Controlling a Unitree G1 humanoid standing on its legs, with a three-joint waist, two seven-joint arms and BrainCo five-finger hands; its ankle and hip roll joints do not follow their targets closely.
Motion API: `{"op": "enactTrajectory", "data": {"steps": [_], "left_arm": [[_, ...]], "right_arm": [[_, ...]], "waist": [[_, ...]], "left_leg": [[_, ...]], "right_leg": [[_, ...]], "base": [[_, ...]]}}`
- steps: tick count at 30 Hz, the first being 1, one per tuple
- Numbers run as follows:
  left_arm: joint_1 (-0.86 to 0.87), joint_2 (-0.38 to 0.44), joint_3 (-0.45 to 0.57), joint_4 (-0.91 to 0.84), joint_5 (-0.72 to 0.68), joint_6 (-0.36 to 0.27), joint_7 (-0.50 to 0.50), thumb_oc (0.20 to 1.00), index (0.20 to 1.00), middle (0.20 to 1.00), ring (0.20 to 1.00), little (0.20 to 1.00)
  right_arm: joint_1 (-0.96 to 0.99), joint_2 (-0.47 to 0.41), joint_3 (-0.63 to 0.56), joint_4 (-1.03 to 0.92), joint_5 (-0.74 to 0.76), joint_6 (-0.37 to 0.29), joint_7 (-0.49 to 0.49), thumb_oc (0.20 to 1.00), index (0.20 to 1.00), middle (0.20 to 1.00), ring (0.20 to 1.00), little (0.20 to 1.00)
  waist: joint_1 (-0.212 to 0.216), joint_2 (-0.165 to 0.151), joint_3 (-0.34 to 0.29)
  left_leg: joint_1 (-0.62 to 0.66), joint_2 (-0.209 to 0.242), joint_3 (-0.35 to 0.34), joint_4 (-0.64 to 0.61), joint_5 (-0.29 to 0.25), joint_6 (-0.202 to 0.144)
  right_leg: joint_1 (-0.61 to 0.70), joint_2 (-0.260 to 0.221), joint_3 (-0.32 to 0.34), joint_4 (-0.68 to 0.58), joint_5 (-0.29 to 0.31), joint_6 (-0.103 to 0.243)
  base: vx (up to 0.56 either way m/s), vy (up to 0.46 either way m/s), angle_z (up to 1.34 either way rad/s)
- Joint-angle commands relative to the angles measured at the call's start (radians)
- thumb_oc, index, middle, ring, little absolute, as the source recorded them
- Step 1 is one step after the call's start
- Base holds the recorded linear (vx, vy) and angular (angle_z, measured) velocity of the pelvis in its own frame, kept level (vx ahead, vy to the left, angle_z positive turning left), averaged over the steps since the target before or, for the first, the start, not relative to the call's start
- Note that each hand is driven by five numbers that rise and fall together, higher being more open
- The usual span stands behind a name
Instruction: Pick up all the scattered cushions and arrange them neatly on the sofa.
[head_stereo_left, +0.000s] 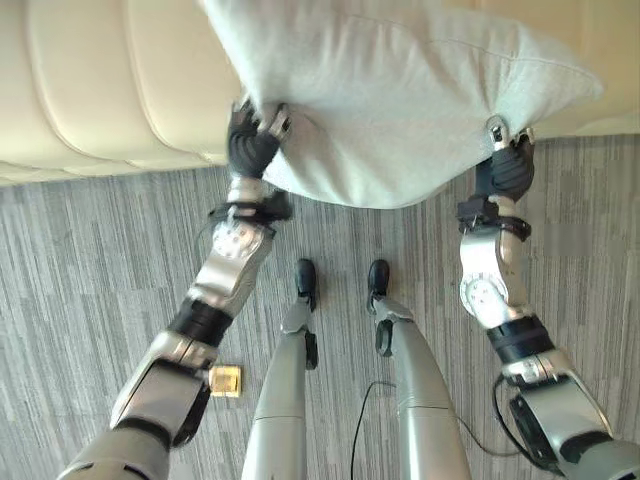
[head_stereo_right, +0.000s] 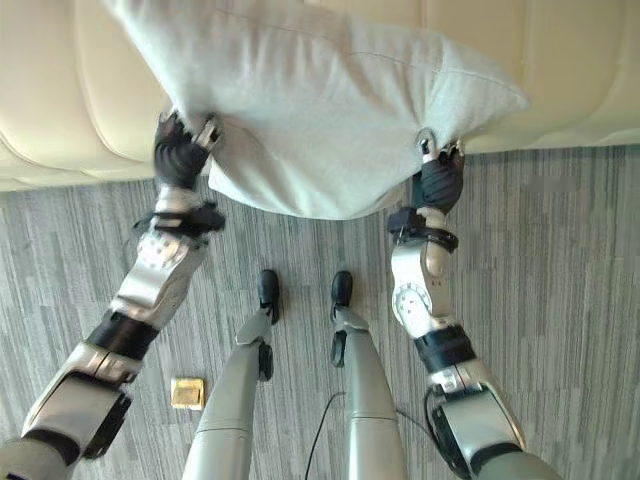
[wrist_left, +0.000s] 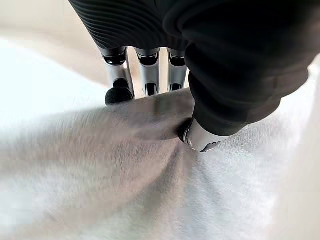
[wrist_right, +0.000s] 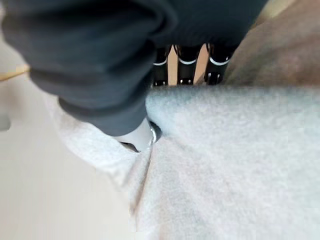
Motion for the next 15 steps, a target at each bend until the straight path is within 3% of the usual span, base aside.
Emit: {"op": "enactTrajectory", "data": {"steps": [1, 4, 6, 9, 12, 15], "left_arm": [[-0.032, -0.064, 0.010, -0.120, 0.043, -0.113, -0.082, 0.200, 0.200, 0.200, 0.200, 0.200], [0.134, -0.075, 0.040, -0.175, 0.010, -0.117, -0.124, 0.200, 0.200, 0.200, 0.200, 0.200], [0.319, -0.052, 0.093, -0.248, -0.010, -0.116, -0.169, 0.200, 0.200, 0.200, 0.200, 0.200], [0.425, -0.041, 0.121, -0.294, -0.030, -0.108, -0.202, 0.200, 0.200, 0.200, 0.200, 0.200], [0.517, -0.048, 0.130, -0.318, -0.047, -0.098, -0.244, 0.200, 0.200, 0.200, 0.200, 0.200], [0.557, -0.046, 0.133, -0.319, -0.046, -0.090, -0.265, 0.200, 0.200, 0.200, 0.200, 0.200]], "right_arm": [[-0.017, 0.020, -0.028, -0.119, -0.118, -0.007, 0.154, 0.200, 0.200, 0.200, 0.200, 0.200], [0.126, 0.012, -0.057, -0.191, -0.150, 0.009, 0.186, 0.200, 0.200, 0.200, 0.200, 0.200], [0.257, -0.009, -0.108, -0.267, -0.179, 0.026, 0.218, 0.200, 0.200, 0.200, 0.200, 0.200], [0.342, -0.021, -0.146, -0.325, -0.206, 0.039, 0.237, 0.200, 0.200, 0.200, 0.200, 0.200], [0.408, -0.026, -0.156, -0.344, -0.221, 0.053, 0.266, 0.200, 0.200, 0.200, 0.200, 0.200], [0.430, -0.022, -0.151, -0.344, -0.197, 0.064, 0.295, 0.200, 0.200, 0.200, 0.200, 0.200]], "waist": [[0.001, 0.007, -0.011], [0.013, 0.003, -0.014], [0.025, 0.005, -0.042], [0.026, 0.005, -0.065], [0.042, 0.000, -0.078], [0.061, -0.016, -0.072]], "left_leg": [[0.250, -0.020, -0.079, 0.025, -0.186, -0.046], [0.442, -0.009, -0.093, -0.081, -0.157, -0.051], [0.609, 0.029, -0.093, -0.169, -0.140, -0.060], [0.697, 0.047, -0.094, -0.191, -0.132, -0.070], [0.743, 0.051, -0.095, -0.113, -0.102, -0.092], [0.726, 0.029, -0.104, 0.052, -0.067, -0.105]], "right_leg": [[0.252, -0.011, -0.019, -0.258, 0.050, 0.098], [0.440, -0.008, -0.039, -0.334, 0.055, 0.096], [0.614, 0.009, -0.050, -0.394, 0.034, 0.091], [0.704, 0.026, -0.057, -0.420, 0.015, 0.083], [0.801, 0.051, -0.056, -0.428, -0.019, 0.063], [0.869, 0.053, -0.057, -0.439, -0.033, 0.046]], "base": [[0.13, -0.121, 0.20], [0.20, -0.138, 0.24], [0.30, -0.187, 0.24], [0.16, -0.124, 0.21], [0.16, -0.153, 0.12], [0.13, -0.120, 0.00]]}}
